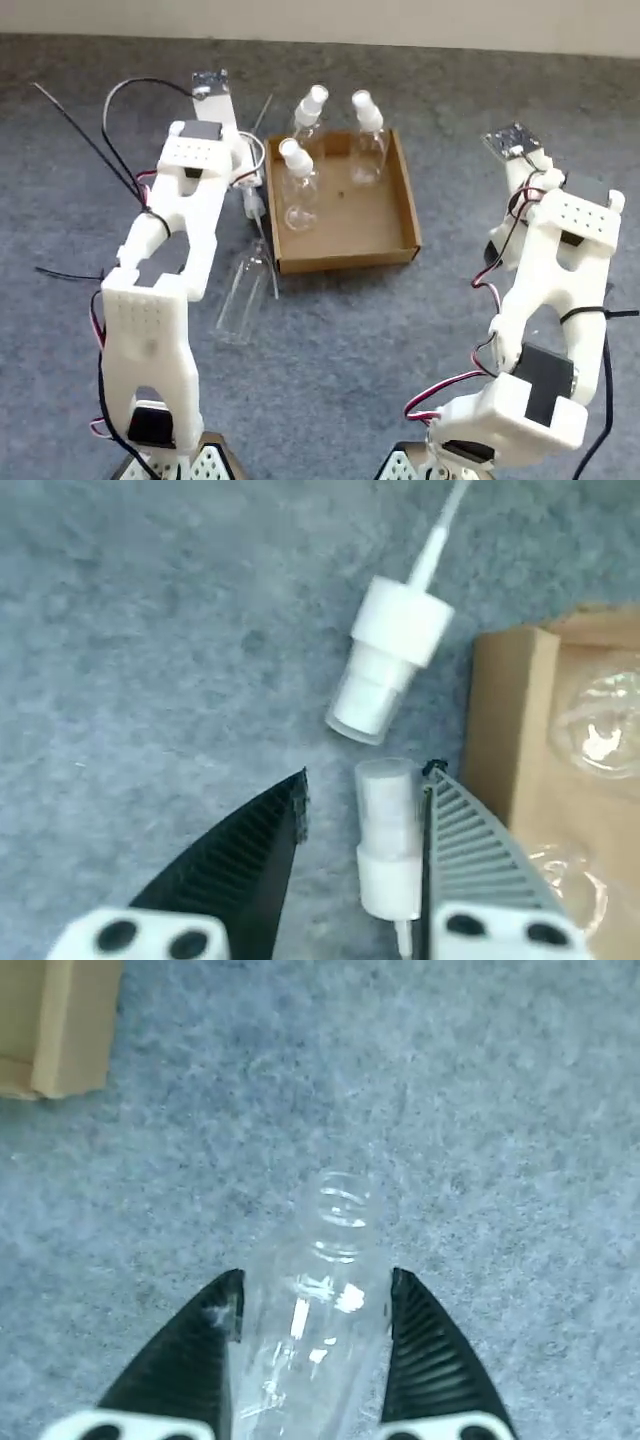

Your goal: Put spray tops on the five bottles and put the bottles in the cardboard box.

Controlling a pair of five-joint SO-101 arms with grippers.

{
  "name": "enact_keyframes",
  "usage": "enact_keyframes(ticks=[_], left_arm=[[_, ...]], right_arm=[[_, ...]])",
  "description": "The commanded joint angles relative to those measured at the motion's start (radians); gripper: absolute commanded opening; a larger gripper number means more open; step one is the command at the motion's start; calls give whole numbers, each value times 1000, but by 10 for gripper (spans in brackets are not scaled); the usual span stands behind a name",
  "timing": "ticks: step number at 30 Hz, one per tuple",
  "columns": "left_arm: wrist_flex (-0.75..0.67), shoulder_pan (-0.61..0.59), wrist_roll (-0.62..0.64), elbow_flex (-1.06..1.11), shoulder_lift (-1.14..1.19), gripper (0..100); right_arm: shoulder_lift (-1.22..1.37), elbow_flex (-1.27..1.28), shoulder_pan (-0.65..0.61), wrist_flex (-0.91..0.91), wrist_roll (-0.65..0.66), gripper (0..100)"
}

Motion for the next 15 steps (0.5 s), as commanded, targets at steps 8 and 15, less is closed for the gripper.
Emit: enact_keyframes(ticks=[8,15], left_arm=[[2,24,9,-50,51,165],[3,22,9,-50,53,75]], right_arm=[[-45,-8,16,-12,12,4],[-45,-8,21,-12,15,4]])
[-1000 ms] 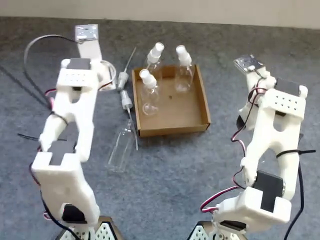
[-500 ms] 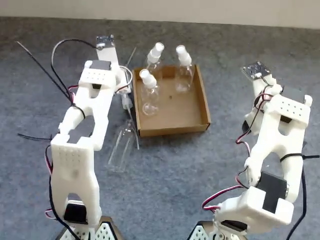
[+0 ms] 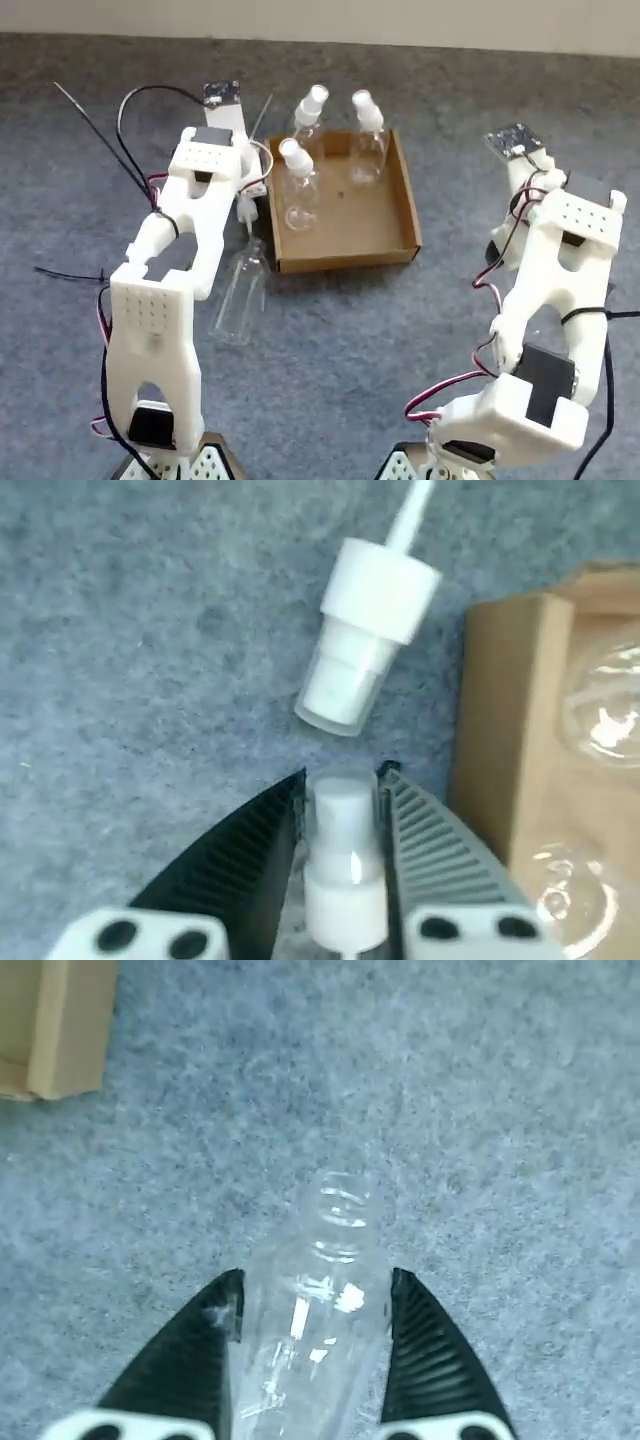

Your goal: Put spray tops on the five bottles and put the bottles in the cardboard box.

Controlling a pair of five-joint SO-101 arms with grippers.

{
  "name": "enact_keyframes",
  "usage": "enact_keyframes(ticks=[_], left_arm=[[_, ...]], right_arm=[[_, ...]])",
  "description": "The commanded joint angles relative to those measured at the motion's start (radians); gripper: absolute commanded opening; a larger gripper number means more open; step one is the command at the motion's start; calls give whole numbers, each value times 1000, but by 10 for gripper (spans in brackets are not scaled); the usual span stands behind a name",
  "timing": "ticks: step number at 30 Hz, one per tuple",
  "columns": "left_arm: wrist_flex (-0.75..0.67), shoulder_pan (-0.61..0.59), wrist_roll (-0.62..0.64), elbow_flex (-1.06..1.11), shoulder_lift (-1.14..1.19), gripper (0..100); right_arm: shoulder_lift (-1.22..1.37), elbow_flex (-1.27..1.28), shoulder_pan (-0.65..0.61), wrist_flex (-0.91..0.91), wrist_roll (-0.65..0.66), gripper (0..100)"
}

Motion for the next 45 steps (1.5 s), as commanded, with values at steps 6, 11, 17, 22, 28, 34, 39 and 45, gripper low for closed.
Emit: enact_keyframes(ticks=[6,11,17,22,28,34,39,45], left_arm=[[23,-59,0,-64,-51,73],[104,-122,0,-174,-162,73],[232,-173,0,-383,-311,73],[327,-196,-57,-547,-423,73],[511,-194,-100,-704,-570,73],[649,-177,-141,-716,-762,73],[647,-160,-164,-363,-1098,73],[559,-36,-213,136,-1515,74]], right_arm=[[-45,-8,25,-7,15,4],[-53,-13,19,-7,11,4],[-62,-28,8,-8,14,4],[-156,-50,-67,-5,15,4],[-378,-44,-255,-5,15,4],[-602,-44,-495,47,6,4],[-731,-42,-619,142,-252,4],[-843,59,-739,120,-388,4]])
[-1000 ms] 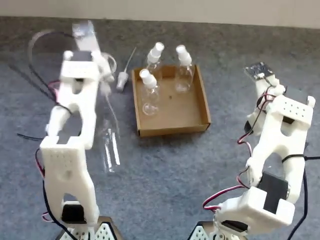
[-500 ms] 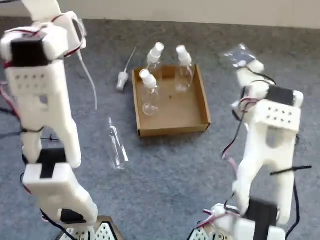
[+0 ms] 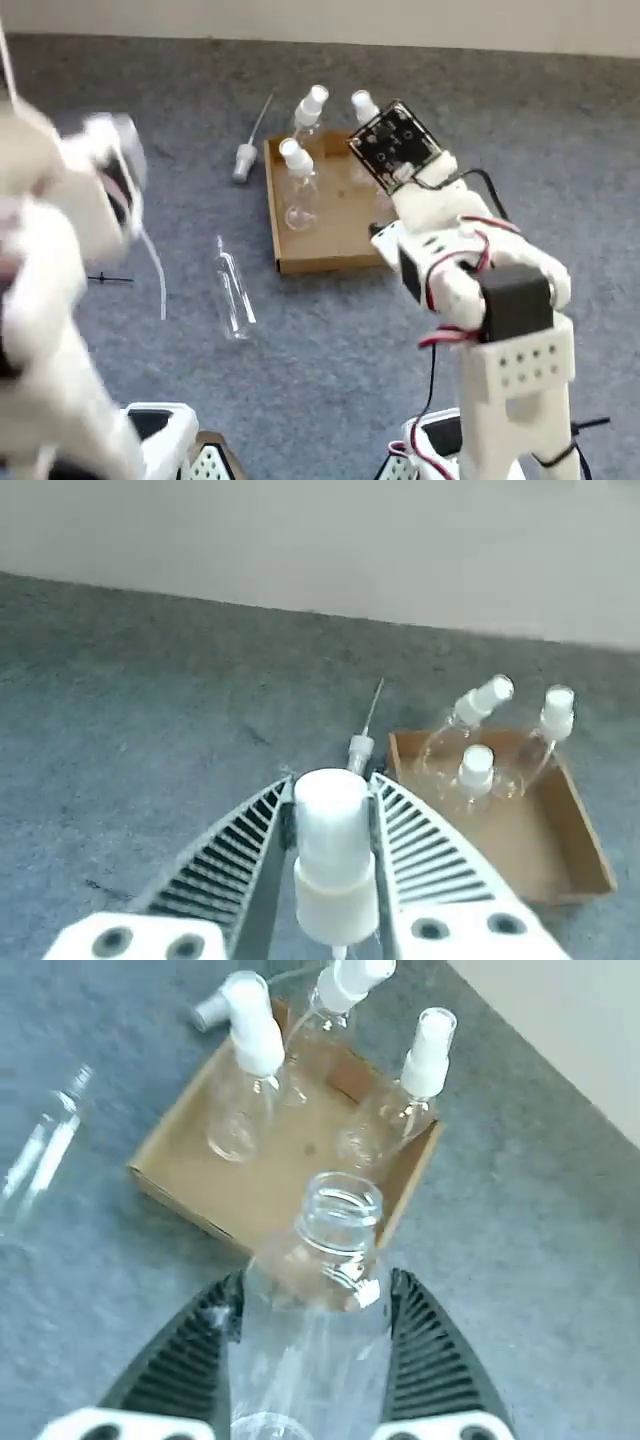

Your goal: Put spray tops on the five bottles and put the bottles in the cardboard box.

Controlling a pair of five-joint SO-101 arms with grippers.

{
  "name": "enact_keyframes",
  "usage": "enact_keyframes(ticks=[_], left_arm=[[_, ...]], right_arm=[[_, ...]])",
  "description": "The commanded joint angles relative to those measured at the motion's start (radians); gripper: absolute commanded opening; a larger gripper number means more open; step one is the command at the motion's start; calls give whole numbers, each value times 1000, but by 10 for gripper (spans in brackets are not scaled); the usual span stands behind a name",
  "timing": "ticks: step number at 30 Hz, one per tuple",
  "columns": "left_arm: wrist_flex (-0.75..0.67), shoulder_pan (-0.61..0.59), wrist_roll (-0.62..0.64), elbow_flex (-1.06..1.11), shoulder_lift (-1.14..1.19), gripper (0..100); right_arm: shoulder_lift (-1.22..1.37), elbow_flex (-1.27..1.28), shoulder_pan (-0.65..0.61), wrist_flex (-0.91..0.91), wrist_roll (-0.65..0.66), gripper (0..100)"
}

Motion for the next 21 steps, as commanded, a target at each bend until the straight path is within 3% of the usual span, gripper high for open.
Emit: enact_keyframes(ticks=[1,6,12,16,21], left_arm=[[-120,110,-31,369,-312,74],[-287,142,-31,599,-429,74],[-446,291,-31,619,-429,74],[-555,403,-31,624,-429,73],[-698,493,-28,625,-427,73]], right_arm=[[-125,110,-127,-85,-83,4],[-289,453,-220,-326,-110,4],[-456,866,-226,-634,-114,4],[-567,1018,-226,-716,-198,4],[-705,1115,-226,-773,-209,4]])
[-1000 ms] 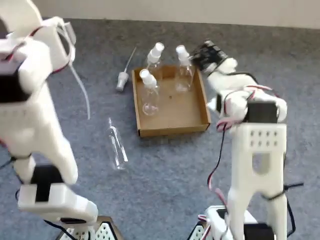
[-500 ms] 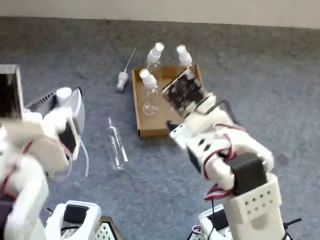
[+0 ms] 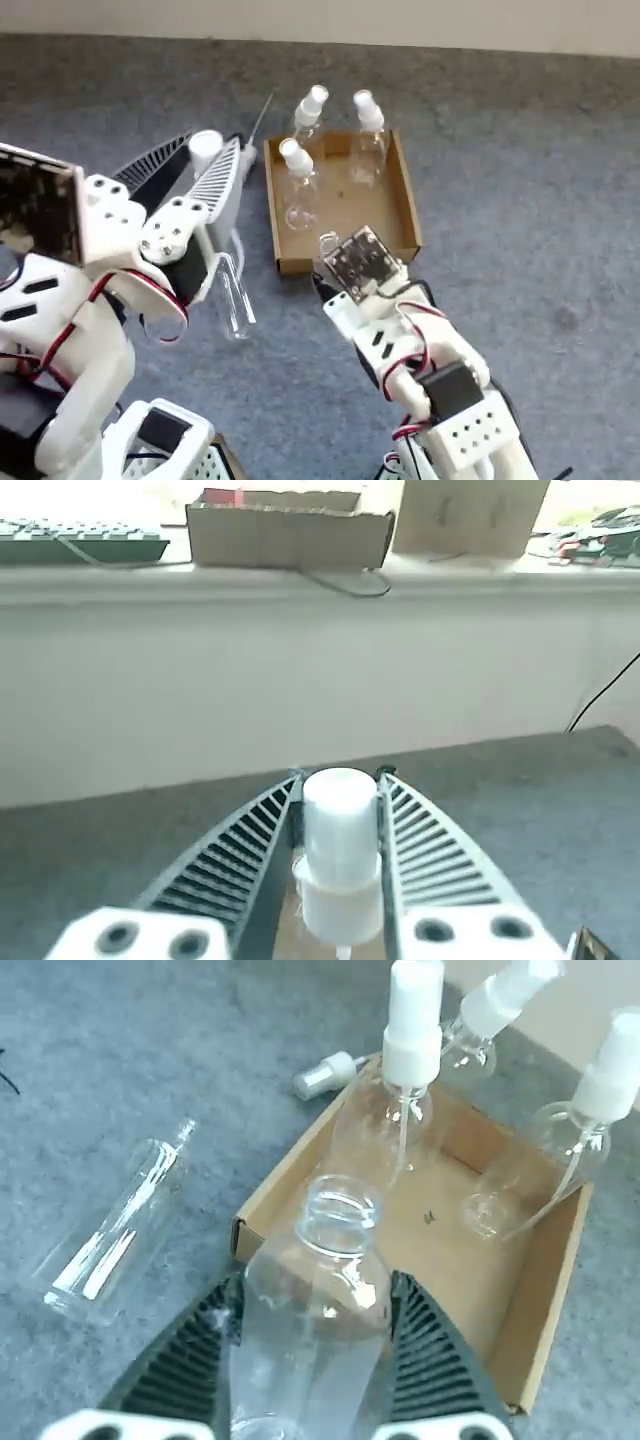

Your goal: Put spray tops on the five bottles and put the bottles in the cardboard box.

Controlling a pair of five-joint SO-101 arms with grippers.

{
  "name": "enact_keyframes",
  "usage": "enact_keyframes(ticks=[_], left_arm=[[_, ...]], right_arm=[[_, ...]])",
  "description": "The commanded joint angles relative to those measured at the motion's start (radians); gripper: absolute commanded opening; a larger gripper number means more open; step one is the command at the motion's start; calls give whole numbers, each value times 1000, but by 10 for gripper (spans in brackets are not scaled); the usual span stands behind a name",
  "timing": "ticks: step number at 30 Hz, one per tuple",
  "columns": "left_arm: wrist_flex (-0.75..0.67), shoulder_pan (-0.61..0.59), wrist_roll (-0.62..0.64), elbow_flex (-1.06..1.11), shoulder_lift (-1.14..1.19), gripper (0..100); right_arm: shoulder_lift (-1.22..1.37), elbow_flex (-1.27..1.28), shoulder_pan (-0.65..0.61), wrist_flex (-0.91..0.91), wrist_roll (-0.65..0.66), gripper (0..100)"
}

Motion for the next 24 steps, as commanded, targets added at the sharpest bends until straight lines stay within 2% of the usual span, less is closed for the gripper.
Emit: enact_keyframes(ticks=[1,7,14,24], left_arm=[[-144,107,-3,4,7,73],[-327,206,-5,117,76,73],[-331,260,-5,130,127,73],[-387,254,-8,130,139,73]], right_arm=[[-142,59,-7,-64,-17,4],[-349,183,-61,-59,-17,4],[-501,225,-67,5,-17,4],[-506,223,-67,13,-17,4]])
